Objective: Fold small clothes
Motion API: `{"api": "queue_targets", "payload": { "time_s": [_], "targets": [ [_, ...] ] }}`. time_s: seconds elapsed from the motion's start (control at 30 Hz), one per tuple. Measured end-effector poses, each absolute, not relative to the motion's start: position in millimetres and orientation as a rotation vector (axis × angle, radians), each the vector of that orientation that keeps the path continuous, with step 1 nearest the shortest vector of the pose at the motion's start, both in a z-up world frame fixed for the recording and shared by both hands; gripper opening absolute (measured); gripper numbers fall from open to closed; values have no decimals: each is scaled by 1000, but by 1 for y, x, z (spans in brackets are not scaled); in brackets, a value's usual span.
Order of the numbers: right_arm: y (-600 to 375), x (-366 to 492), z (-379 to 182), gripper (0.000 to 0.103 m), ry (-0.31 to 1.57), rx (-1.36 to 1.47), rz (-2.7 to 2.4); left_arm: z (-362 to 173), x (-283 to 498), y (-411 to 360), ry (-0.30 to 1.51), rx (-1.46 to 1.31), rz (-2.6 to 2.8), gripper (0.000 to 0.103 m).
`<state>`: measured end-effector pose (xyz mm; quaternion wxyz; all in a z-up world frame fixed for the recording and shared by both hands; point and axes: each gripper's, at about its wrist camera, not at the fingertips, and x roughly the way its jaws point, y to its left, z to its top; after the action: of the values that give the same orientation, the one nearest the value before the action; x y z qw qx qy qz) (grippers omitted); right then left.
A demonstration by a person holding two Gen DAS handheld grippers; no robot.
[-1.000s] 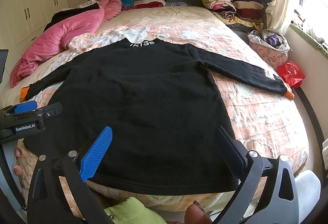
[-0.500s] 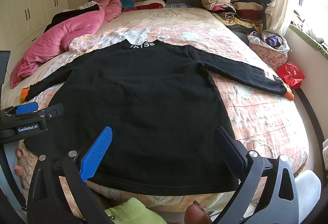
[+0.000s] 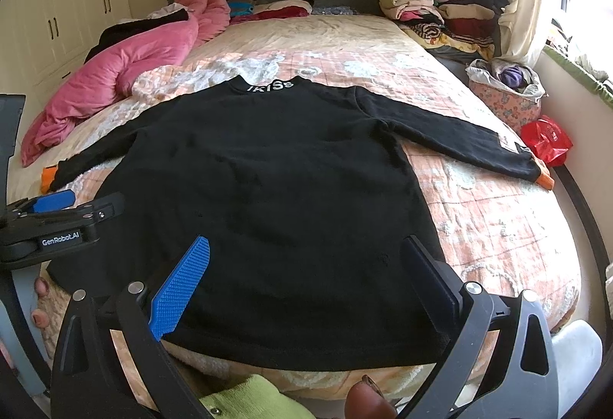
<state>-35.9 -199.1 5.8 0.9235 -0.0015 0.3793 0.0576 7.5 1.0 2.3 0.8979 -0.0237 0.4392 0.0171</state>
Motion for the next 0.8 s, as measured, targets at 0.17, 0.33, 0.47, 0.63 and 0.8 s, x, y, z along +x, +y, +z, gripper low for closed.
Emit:
{"api": "queue_targets", "payload": {
  "time_s": [0.17, 0.33, 0.47, 0.63, 0.8],
  "targets": [
    [-197, -24, 7, 99, 778, 1, 131, 7, 21, 3, 903, -50, 39, 94],
    [-199, -8, 12, 99, 771, 29, 145, 18, 40, 8, 872, -43, 69, 94],
    [-202, 7, 16, 99, 777, 40, 138, 26, 57, 12, 865, -55, 73, 94],
    [-205, 29, 24, 99, 775, 56, 135, 34, 76, 13, 863, -67, 81, 94],
    [-212, 47, 31, 99, 764, 70, 118, 39, 94, 12, 872, -68, 76, 94]
  ]
}}
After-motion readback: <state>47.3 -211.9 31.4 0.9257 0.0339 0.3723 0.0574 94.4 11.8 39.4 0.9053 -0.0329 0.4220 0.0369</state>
